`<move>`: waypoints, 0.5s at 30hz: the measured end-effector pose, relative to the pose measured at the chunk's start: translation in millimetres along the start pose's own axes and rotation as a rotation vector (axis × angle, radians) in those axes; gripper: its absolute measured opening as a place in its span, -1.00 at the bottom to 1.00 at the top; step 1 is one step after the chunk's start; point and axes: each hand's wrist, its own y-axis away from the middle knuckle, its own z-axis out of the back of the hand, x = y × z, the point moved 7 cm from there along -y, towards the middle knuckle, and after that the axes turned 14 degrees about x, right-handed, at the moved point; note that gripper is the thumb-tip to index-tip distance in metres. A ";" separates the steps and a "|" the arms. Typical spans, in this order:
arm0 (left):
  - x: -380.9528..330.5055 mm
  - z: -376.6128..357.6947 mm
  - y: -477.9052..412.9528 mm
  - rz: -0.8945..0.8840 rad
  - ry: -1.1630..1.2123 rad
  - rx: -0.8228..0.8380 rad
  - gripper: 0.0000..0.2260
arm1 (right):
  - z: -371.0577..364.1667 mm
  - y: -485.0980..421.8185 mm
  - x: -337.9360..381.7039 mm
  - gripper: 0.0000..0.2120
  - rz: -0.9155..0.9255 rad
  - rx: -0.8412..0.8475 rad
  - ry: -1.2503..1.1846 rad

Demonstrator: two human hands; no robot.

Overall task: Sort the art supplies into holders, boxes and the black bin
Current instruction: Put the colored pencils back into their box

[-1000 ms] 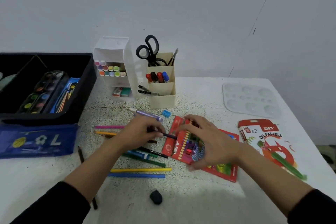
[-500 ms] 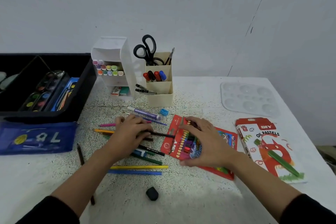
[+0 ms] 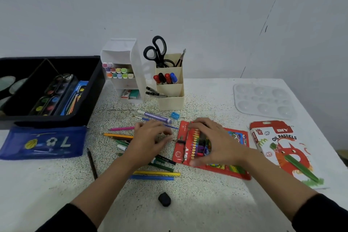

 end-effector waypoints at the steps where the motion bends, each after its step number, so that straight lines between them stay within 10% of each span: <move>1: 6.2 1.4 4.8 0.019 -0.018 0.002 -0.84 | 1.8 -3.2 1.3 -0.16 -0.019 -0.052 -0.035; 15: -6.0 0.5 2.3 -0.009 -0.101 0.016 -0.87 | -5.0 -10.8 4.6 -0.43 -0.042 -0.287 0.000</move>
